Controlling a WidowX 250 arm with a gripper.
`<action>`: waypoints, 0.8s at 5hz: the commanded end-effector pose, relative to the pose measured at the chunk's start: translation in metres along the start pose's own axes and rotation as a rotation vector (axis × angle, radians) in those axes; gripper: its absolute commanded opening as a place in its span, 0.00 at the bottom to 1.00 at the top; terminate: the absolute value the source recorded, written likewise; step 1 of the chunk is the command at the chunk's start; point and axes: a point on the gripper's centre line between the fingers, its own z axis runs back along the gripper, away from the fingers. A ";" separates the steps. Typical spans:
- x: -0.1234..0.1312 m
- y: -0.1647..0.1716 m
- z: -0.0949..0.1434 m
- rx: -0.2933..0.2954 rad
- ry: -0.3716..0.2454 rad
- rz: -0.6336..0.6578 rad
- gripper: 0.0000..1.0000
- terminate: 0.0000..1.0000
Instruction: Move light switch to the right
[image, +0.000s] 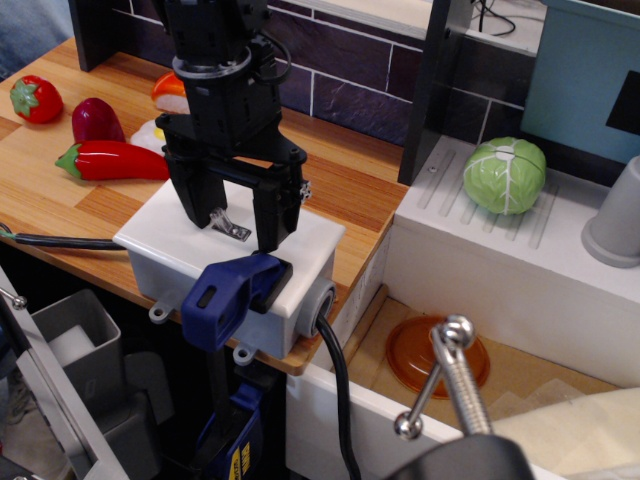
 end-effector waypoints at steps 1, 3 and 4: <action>0.008 -0.021 0.007 -0.035 -0.036 -0.020 1.00 0.00; 0.008 -0.028 0.006 -0.041 -0.047 -0.018 1.00 0.00; 0.008 -0.026 0.006 -0.028 -0.038 -0.010 1.00 1.00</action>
